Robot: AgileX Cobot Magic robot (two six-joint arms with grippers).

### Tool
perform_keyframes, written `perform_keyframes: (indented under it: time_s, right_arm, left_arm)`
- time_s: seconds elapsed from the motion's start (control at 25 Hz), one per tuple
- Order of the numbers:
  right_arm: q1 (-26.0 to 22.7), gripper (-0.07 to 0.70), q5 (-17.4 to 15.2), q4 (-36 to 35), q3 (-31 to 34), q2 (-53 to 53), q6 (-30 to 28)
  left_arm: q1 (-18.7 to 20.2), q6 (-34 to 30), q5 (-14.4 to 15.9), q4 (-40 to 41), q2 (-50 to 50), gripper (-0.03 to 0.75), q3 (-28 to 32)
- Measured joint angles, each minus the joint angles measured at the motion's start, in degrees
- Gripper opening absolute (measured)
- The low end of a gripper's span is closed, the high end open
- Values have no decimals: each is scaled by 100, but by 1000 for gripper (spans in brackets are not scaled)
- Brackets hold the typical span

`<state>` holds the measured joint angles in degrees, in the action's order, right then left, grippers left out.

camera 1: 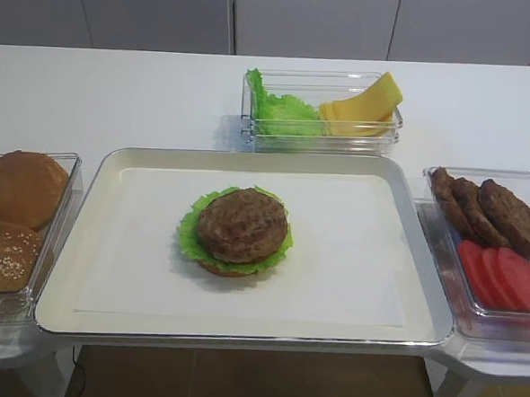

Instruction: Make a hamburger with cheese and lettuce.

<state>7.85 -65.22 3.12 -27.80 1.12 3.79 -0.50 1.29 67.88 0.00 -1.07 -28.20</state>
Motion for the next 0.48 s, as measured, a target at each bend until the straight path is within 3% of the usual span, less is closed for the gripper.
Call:
perform_keyframes:
  time_s: [0.48]
  right_arm:
    - [0, 519, 2, 0, 18, 0, 0]
  left_arm:
    - [0, 0, 0, 0, 0, 359, 0]
